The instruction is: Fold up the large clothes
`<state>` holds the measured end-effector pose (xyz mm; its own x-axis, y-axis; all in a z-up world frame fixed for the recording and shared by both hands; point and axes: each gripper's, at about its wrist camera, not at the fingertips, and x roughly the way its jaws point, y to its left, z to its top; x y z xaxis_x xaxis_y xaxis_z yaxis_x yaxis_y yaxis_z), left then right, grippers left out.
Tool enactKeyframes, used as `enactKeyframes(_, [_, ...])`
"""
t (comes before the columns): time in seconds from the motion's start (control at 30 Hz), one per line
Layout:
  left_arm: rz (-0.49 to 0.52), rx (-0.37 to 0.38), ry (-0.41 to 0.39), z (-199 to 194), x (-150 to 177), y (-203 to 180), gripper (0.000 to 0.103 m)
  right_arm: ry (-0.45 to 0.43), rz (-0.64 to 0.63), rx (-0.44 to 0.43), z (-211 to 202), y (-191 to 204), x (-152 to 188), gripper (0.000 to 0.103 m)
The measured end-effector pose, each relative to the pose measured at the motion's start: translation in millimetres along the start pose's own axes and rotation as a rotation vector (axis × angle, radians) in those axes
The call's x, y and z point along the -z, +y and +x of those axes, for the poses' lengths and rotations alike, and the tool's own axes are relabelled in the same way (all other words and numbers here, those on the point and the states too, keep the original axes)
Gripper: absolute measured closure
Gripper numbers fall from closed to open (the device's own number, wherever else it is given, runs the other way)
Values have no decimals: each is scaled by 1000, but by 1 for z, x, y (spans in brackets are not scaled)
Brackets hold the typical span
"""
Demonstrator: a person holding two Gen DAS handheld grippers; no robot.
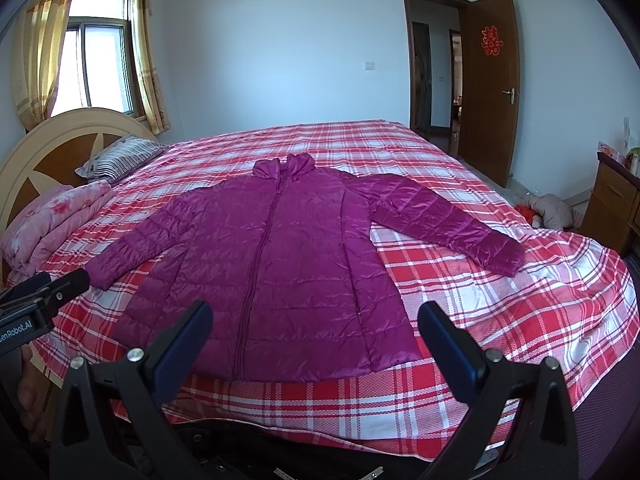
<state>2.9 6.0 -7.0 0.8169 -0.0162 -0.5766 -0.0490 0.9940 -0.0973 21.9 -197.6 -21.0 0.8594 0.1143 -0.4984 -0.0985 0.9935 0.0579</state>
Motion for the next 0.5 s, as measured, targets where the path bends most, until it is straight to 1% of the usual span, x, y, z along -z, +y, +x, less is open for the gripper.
enactKeyframes(0.5, [0, 0, 1, 1, 0, 0, 1, 11, 1, -11, 2, 0, -1, 0])
